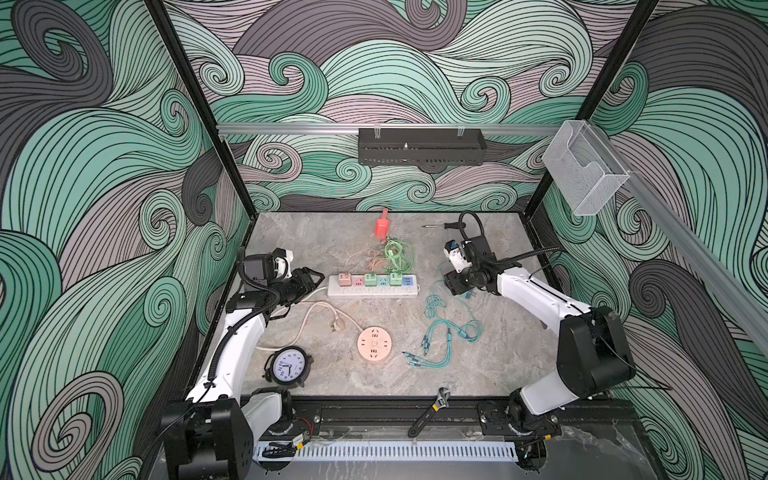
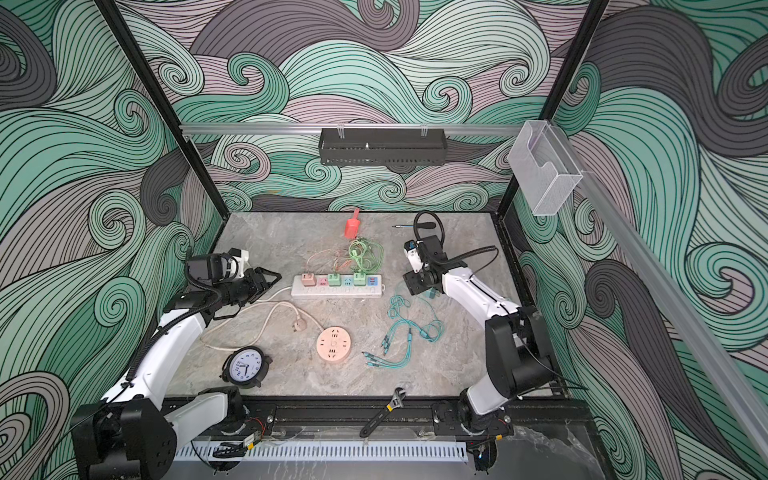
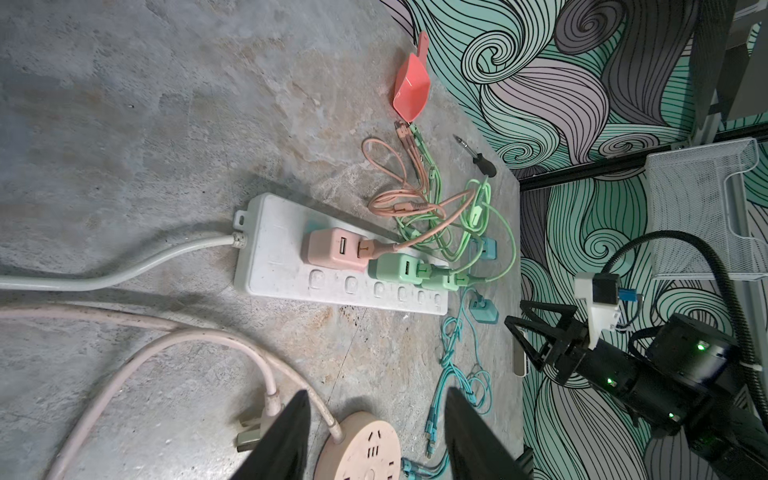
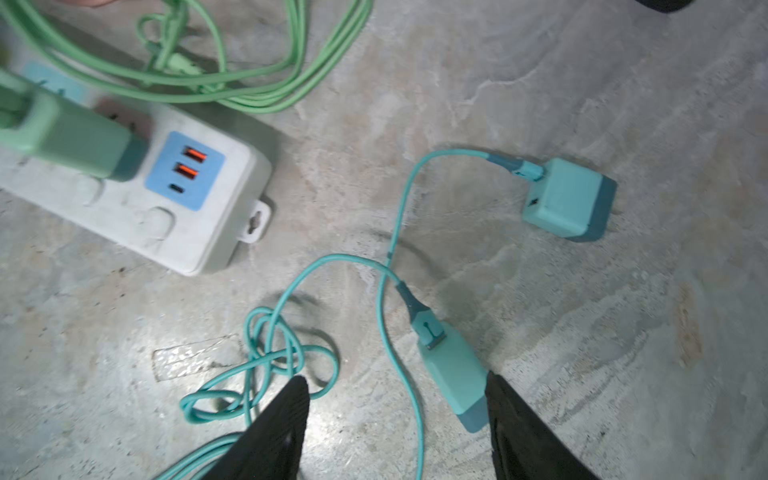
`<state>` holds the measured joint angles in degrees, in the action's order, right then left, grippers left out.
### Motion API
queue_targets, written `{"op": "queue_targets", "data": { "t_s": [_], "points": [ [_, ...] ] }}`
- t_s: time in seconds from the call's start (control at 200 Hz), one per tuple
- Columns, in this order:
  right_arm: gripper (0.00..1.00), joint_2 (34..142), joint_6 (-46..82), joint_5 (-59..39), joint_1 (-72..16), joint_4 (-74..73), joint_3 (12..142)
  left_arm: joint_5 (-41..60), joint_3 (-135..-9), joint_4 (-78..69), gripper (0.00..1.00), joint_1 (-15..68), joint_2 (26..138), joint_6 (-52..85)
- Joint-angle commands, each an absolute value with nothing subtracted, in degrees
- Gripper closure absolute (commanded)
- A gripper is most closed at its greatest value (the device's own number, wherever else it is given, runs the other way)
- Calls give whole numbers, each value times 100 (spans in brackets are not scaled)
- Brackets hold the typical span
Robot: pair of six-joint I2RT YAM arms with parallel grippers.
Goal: Insert the plug
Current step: 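Lift the right gripper away and move it over the teal charger, then close the right gripper on the teal charger on the table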
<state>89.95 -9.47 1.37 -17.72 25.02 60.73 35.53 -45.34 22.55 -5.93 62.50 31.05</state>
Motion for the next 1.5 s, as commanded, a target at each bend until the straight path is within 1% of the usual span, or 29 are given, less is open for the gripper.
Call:
{"op": "queue_targets", "data": {
  "t_s": [0.0,0.15,0.2,0.41,0.54,0.736,0.896,0.961,1.101,1.246,1.496],
  "points": [
    [32,9129,-456,605,-1647,2486,6043,3699,-4802,2395,45,-642,6135,2958],
    [34,9149,36,339,-1563,2592,6022,3703,-4806,2395,45,-641,6116,2958],
    [34,9154,0,266,-1557,2586,5979,3715,-4803,2391,45,-642,6117,2958],
    [34,9294,-299,564,-1506,2593,5917,3786,-4806,2388,45,-642,6122,2953],
    [37,9499,-472,528,-1418,2609,5966,3796,-4801,2376,45,-637,6109,2954],
    [42,9837,-692,319,-1287,2697,6154,3814,-4821,2374,45,-642,6100,2944],
    [42,10153,-888,-38,-1213,2862,6333,3808,-4816,2360,45,-642,6100,2944],
    [46,10226,-887,-193,-1186,2904,6371,3814,-4821,2350,45,-642,6108,2944],
    [60,10276,-843,-540,-1159,2969,6416,3812,-4817,2344,45,-642,6134,2929],
    [71,10166,-694,-1070,-1120,3033,6403,3862,-4821,2323,45,-642,6194,2929],
    [72,9773,-333,-2206,-1039,2958,6176,3954,-4820,2286,45,-642,6231,2927]
  ]
}}
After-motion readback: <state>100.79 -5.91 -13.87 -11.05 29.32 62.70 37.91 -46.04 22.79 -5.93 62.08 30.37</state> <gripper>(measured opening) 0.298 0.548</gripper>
